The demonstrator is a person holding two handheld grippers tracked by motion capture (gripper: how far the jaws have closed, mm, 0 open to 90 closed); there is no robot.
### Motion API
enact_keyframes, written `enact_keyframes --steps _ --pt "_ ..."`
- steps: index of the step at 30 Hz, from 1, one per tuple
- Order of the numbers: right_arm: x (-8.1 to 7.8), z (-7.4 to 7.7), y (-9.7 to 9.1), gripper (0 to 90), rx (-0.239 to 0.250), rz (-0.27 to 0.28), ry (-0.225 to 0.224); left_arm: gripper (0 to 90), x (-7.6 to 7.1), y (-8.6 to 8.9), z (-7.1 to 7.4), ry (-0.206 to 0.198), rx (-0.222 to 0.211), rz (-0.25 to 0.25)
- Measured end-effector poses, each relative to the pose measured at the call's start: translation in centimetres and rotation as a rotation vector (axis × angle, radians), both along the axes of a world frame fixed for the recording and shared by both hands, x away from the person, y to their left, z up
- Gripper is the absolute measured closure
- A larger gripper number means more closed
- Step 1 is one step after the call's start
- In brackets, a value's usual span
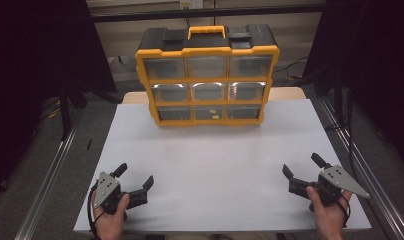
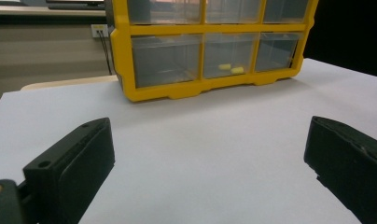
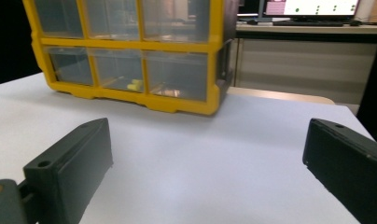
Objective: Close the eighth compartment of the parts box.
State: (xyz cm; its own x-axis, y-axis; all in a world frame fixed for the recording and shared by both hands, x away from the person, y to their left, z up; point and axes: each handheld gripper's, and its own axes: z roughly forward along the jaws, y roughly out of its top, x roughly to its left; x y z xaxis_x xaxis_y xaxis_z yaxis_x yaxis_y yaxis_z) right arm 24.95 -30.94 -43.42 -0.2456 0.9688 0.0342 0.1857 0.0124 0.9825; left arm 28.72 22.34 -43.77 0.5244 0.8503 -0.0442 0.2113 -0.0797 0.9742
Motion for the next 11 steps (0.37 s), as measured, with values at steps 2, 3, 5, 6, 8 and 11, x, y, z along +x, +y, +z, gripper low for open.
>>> enact_keyframes --steps 2,3,5,6,8,11 --pt "-0.29 -0.23 -0.26 1.0 -0.002 -0.003 0.009 1.8 -0.04 0.08 0.0 0.0 -0.005 0.005" --pt "-0.41 -0.32 -0.34 1.0 -0.002 -0.002 0.012 1.7 -0.06 0.14 0.0 -0.001 -0.001 0.007" --pt "-0.52 -0.38 -0.39 1.0 -0.007 -0.001 0.005 1.7 -0.09 0.19 0.03 0.0 -0.002 0.005" --pt "-0.53 -0.36 -0.34 1.0 -0.009 0.003 0.001 1.7 -0.07 0.18 0.05 -0.001 -0.001 0.004" --pt "-0.43 -0.37 -0.19 1.0 -0.012 0.013 -0.002 1.8 -0.03 0.07 0.01 -0.003 -0.008 0.003" --pt "-0.3 -0.36 -0.13 1.2 0.022 0.025 0.003 1.8 0.0 0.19 0.06 -0.002 -0.01 0.004"
